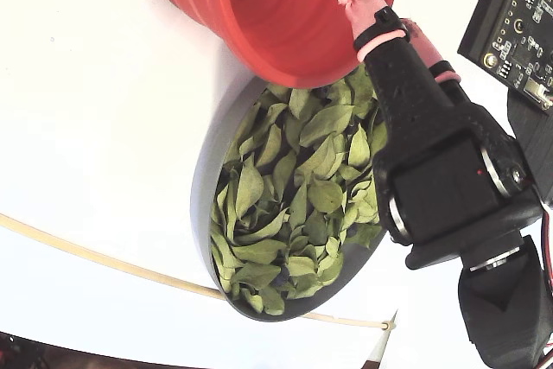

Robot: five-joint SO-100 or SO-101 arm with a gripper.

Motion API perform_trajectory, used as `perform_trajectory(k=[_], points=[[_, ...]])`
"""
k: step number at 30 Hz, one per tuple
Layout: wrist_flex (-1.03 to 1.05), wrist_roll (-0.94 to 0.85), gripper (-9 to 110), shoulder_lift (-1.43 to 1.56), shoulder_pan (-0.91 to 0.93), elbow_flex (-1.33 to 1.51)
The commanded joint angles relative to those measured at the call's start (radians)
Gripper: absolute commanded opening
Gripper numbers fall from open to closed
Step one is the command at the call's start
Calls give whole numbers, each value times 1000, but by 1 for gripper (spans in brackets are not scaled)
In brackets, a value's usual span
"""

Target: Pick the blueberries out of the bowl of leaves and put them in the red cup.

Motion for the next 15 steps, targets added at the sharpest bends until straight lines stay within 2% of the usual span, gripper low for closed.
perform_trajectory(k=[1,15], points=[[-8,6,18,54,11,-54],[23,-8,17,138,92,-2]])
